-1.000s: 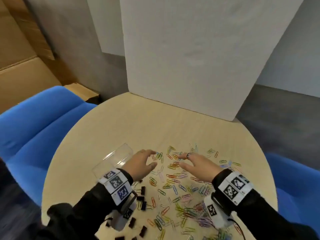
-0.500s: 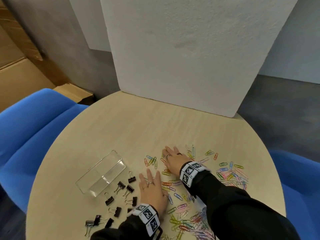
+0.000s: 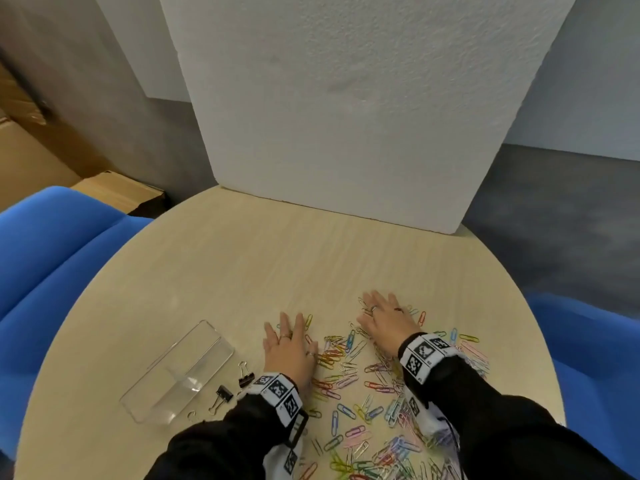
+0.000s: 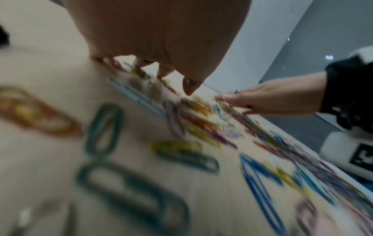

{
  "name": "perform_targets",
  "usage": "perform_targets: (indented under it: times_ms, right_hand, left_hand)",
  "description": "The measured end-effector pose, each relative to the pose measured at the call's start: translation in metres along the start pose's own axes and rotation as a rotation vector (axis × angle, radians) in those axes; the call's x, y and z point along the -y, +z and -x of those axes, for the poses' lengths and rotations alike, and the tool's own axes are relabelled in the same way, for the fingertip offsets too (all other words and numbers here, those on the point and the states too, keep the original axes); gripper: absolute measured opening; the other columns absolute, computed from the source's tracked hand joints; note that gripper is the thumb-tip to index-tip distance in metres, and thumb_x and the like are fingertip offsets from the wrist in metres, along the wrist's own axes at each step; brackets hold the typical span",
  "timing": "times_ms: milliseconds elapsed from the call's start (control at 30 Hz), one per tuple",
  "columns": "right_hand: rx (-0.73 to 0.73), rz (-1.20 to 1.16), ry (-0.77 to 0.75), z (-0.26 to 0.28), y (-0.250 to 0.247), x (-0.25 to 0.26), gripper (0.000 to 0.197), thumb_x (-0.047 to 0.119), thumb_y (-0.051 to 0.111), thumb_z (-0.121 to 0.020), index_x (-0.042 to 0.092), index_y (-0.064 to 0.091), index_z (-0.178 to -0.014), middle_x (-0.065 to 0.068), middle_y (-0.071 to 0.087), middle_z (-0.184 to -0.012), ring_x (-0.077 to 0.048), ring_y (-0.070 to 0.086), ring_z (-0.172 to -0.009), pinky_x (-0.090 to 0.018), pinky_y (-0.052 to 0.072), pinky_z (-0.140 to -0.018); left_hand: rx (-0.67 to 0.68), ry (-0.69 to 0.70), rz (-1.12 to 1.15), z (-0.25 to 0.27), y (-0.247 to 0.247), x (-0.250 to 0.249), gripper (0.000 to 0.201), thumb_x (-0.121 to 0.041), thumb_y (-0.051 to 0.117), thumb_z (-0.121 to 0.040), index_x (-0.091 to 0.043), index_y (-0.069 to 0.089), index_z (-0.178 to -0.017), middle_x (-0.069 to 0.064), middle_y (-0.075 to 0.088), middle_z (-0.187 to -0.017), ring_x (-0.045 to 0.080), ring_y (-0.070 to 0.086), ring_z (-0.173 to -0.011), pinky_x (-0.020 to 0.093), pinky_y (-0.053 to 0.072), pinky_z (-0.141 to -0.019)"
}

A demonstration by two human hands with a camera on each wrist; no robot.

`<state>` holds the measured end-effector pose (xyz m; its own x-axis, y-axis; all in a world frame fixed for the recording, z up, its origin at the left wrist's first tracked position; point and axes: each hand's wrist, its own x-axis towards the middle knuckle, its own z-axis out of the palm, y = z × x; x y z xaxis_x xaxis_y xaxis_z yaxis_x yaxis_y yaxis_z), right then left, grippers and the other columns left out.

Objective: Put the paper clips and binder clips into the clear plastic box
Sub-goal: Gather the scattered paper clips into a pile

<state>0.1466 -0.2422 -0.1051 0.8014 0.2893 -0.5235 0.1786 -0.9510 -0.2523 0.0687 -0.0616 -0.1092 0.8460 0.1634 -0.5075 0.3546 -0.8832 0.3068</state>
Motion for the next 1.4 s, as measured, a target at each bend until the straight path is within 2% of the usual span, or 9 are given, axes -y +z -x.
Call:
perform_targets:
  times_ms: [133,233,367,500,667,867,1133,1233,1400]
  right_hand:
    - [0.064,0.178,-0.138,0.023,0.016,0.002,0.055,0.037,0.023,-0.099,0.017,0.006,-0.148,0.0,-0.011,-0.156,-0.027,-0.01,-0.143,-0.042,0.005,-0.116]
    - [-0.026,-0.133,-0.181,0.047,0.019,-0.007,0.049,0.035,0.028,-0.099,0.022,0.02,-0.146,0.004,0.009,-0.156,-0.017,0.008,-0.143,-0.034,0.011,-0.116]
    - [-0.334,-0.341,0.184,0.053,0.009,-0.056,0.048,0.035,0.029,-0.099,0.021,0.024,-0.144,0.0,0.019,-0.154,-0.018,0.016,-0.141,-0.036,0.013,-0.116]
    - [-0.174,-0.3,0.478,0.052,0.019,-0.083,0.059,0.048,0.022,-0.096,0.024,0.004,-0.147,-0.006,-0.007,-0.156,-0.032,-0.01,-0.142,-0.048,0.004,-0.116]
    - [-0.153,-0.112,0.258,0.061,0.048,-0.057,0.071,0.057,-0.002,-0.09,0.017,-0.001,-0.148,-0.007,-0.02,-0.152,-0.029,-0.018,-0.141,-0.041,-0.005,-0.117]
    - [-0.34,-0.348,0.098,0.071,0.034,-0.056,0.047,0.026,0.022,-0.101,0.016,0.017,-0.146,0.004,0.012,-0.155,-0.012,0.004,-0.143,-0.018,0.0,-0.11]
    - [-0.11,0.004,0.011,0.051,0.034,-0.06,0.05,0.026,0.018,-0.101,0.013,0.002,-0.147,-0.003,-0.008,-0.156,-0.019,-0.006,-0.143,-0.034,0.004,-0.118]
    - [-0.14,-0.105,-0.127,0.077,0.045,-0.05,0.045,0.03,0.024,-0.101,0.024,0.021,-0.145,0.008,0.01,-0.155,-0.011,0.004,-0.143,-0.032,0.005,-0.116]
    - [-0.541,-0.456,0.187,0.102,0.04,-0.075,0.031,0.028,0.035,-0.097,0.026,0.053,-0.122,0.008,0.042,-0.137,-0.012,0.039,-0.122,-0.033,0.03,-0.108]
  left_hand:
    - [0.06,0.11,-0.027,0.013,0.021,-0.008,0.067,-0.047,0.026,-0.098,-0.024,-0.01,-0.149,0.008,-0.023,-0.155,0.032,-0.024,-0.142,0.04,-0.007,-0.118]
    - [0.091,0.203,-0.071,0.023,0.024,-0.022,0.066,-0.046,0.027,-0.098,-0.024,-0.007,-0.149,0.005,-0.02,-0.156,0.027,-0.021,-0.143,0.039,-0.008,-0.118]
    - [0.011,0.294,-0.173,0.002,0.01,-0.054,0.06,-0.044,0.025,-0.099,-0.026,-0.001,-0.15,0.001,-0.011,-0.158,0.027,-0.014,-0.146,0.046,-0.007,-0.117]
    - [0.028,0.218,-0.216,-0.025,0.009,-0.075,0.059,-0.044,0.025,-0.098,-0.029,0.001,-0.149,0.004,-0.014,-0.158,0.035,-0.017,-0.143,0.056,-0.009,-0.114]
    - [0.08,0.138,-0.157,-0.018,0.025,-0.069,0.06,-0.046,0.022,-0.098,-0.032,-0.005,-0.149,0.005,-0.022,-0.156,0.041,-0.023,-0.14,0.057,-0.008,-0.114]
    - [0.017,0.312,-0.133,-0.001,0.027,-0.08,0.053,-0.041,0.028,-0.099,-0.03,0.012,-0.148,0.001,-0.004,-0.159,0.029,-0.008,-0.146,0.049,-0.004,-0.118]
    - [0.159,0.396,-0.229,-0.002,0.028,-0.073,0.056,-0.041,0.027,-0.099,-0.028,0.007,-0.15,0.001,-0.01,-0.159,0.032,-0.013,-0.145,0.043,-0.001,-0.119]
    - [0.16,0.467,-0.228,0.006,0.027,-0.069,0.053,-0.038,0.031,-0.099,-0.027,0.016,-0.149,-0.001,-0.001,-0.159,0.028,-0.008,-0.146,0.041,0.0,-0.119]
    - [0.066,0.536,-0.303,-0.006,0.017,-0.087,0.055,-0.032,0.032,-0.099,-0.022,0.012,-0.149,0.002,0.001,-0.159,0.026,-0.004,-0.147,0.044,-0.005,-0.118]
